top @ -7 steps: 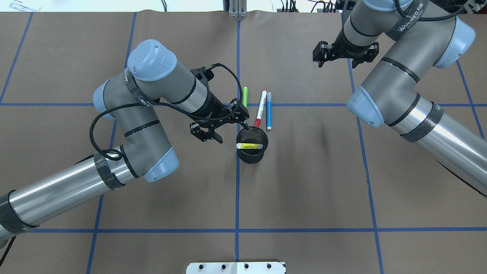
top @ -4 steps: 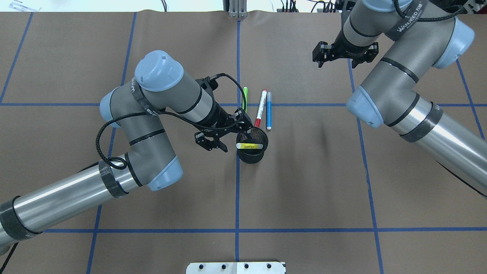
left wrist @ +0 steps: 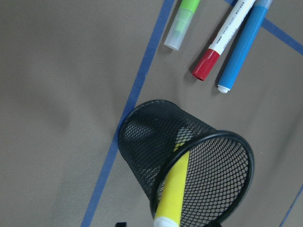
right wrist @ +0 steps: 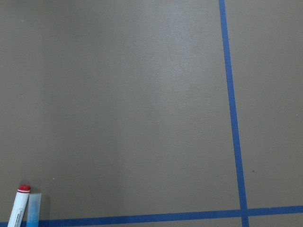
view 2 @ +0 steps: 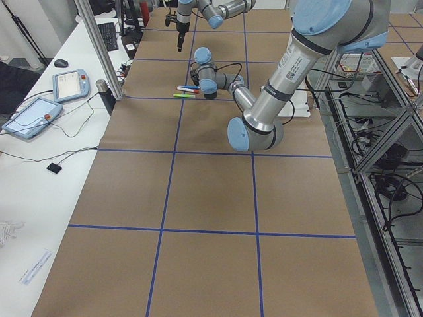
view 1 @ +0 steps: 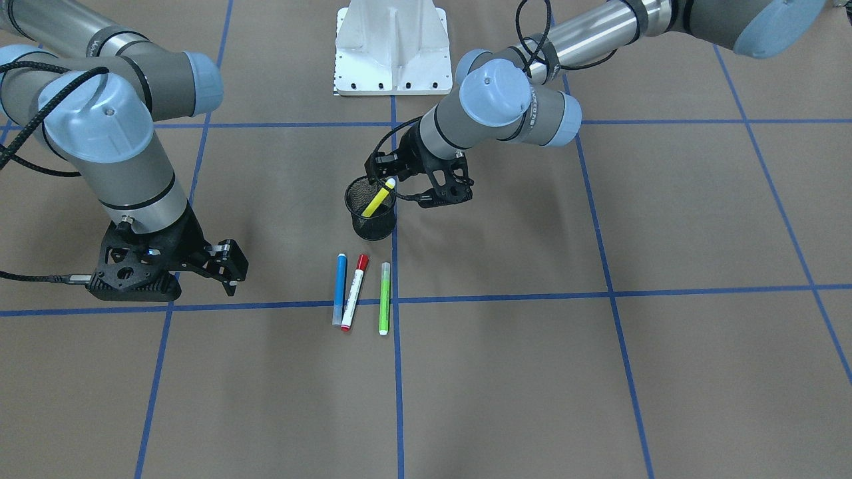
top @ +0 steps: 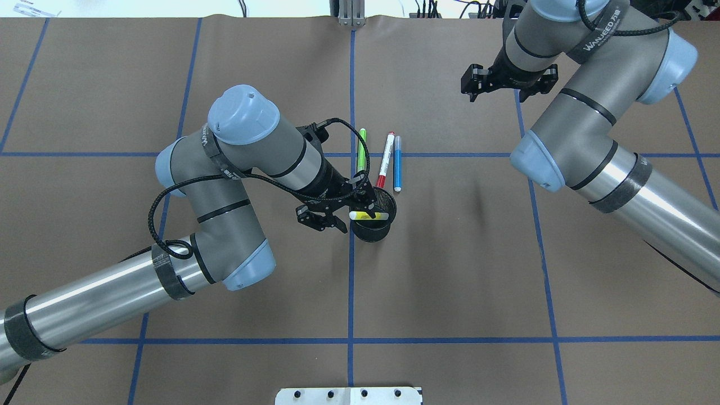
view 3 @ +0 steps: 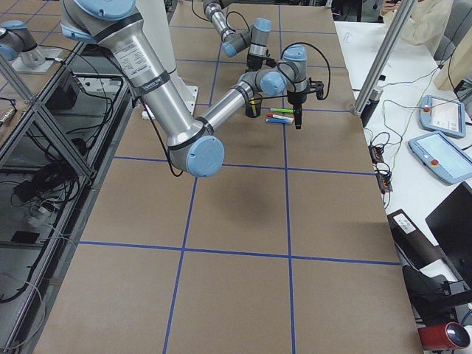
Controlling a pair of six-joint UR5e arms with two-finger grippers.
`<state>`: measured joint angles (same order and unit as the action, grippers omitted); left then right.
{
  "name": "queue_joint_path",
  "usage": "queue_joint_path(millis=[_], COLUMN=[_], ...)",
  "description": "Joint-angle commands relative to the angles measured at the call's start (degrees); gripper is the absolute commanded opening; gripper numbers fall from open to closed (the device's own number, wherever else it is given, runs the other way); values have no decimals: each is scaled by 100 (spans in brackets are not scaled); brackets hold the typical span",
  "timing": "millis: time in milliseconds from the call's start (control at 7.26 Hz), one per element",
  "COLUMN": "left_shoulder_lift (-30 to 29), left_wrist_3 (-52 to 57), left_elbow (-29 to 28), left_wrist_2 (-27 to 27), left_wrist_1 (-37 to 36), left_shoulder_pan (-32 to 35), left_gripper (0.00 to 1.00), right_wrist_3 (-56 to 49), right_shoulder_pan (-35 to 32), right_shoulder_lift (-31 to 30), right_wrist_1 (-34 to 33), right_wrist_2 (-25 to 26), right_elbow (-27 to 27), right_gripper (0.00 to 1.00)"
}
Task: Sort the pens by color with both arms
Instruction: 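Lower the left gripper into the cup over the yellow highlighter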
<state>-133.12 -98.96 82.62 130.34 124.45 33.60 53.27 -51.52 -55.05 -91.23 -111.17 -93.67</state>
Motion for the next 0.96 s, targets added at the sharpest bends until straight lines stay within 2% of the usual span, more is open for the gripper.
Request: queue_joint_path(millis=[0, 826], left_shoulder_lift=[-4, -74], left_wrist_3=[78, 166], left_elbow=[-18, -115], left_wrist_2=[-9, 26], left_wrist_1=[-8, -9], left_shoulder_pan=[146, 138], left_gripper=[65, 59], right_wrist_3=[-1, -1], right_shoulder_pan=[19, 19], right_shoulder_lift=[3, 12], right_wrist_1=[0, 0], right_wrist_2=[43, 52], right_elbow=[6, 15], right_gripper=[98, 98])
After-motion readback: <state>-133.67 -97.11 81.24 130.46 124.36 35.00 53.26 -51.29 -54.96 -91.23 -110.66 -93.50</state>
